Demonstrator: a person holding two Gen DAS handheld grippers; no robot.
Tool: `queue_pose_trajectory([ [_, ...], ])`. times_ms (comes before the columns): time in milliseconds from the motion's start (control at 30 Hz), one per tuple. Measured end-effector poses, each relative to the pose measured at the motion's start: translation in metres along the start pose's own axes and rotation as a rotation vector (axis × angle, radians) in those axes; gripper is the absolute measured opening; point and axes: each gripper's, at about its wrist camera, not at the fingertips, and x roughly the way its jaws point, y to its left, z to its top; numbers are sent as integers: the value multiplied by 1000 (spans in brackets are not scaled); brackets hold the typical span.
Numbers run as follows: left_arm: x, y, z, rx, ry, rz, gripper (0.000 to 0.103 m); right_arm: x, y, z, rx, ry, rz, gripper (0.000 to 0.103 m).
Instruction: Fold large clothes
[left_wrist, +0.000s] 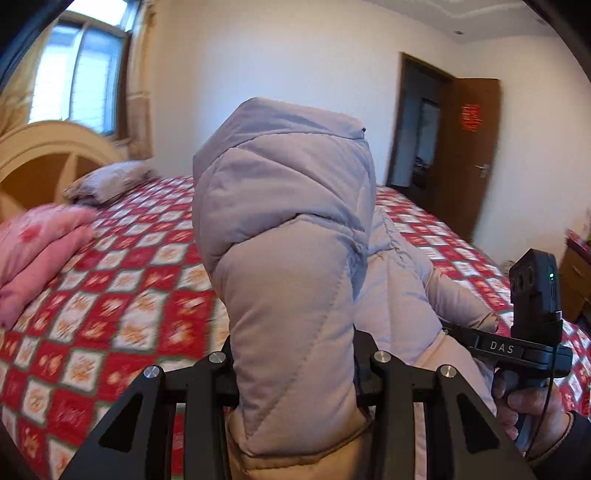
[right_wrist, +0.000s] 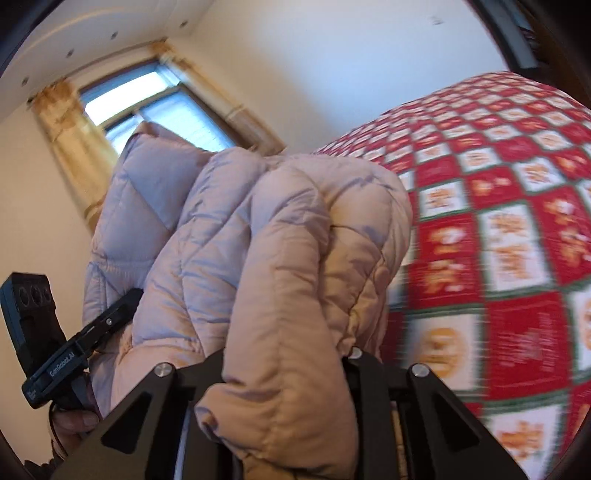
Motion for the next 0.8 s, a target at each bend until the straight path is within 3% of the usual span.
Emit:
queue_pose_trajectory([
  [167, 16, 57, -24, -74, 53, 78, 40, 65, 20, -11, -43, 110, 7, 24],
  [333, 37, 98, -49, -146, 107, 107, 41, 113, 24, -28, -55, 191, -11, 24],
  [433, 42, 114, -58, -191, 129, 134, 56, 125, 20, -36, -53, 209, -19, 24],
  [500, 47, 120, -62, -227, 159, 156, 72, 127, 22, -40, -53, 214, -30, 26],
  [600, 56, 128, -70, -273, 192, 178, 87, 134, 24, -40, -74, 223, -74, 33],
  [667, 61, 133, -75, -282, 198, 201, 93, 139, 24, -42, -93, 230, -124, 43],
  [800, 63, 137, -84, -311, 181, 206, 100, 145, 20, -45, -113, 221, -158, 50],
])
